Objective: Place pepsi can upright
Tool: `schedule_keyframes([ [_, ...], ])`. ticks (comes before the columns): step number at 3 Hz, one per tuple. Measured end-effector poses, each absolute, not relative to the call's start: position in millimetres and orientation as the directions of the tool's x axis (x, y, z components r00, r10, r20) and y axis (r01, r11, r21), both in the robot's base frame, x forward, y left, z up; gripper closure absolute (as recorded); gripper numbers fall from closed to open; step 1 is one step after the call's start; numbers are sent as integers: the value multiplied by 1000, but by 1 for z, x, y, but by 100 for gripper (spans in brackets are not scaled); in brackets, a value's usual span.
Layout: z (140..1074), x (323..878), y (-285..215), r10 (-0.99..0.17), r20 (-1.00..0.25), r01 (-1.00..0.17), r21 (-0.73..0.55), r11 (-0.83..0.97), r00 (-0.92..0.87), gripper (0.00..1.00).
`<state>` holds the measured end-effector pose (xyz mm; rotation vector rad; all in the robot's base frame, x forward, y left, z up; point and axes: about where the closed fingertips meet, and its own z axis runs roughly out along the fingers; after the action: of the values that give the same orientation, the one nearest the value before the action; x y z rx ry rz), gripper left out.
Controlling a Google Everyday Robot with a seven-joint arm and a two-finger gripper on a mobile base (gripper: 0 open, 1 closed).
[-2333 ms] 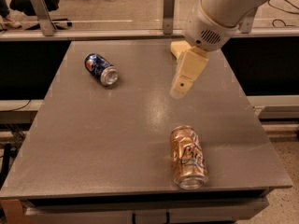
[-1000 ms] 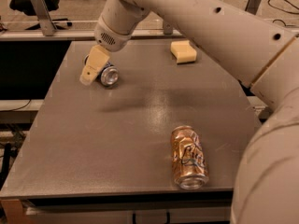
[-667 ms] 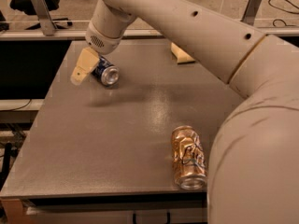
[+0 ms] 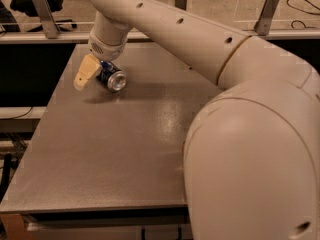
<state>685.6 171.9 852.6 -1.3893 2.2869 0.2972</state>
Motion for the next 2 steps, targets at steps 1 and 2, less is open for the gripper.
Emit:
schedule_keyframes([
  [1,844,701,168,-785,-439,-853,-72,517,-438,15],
  [2,840,710,164,-786,-410,-833,-102,543,-462,39],
])
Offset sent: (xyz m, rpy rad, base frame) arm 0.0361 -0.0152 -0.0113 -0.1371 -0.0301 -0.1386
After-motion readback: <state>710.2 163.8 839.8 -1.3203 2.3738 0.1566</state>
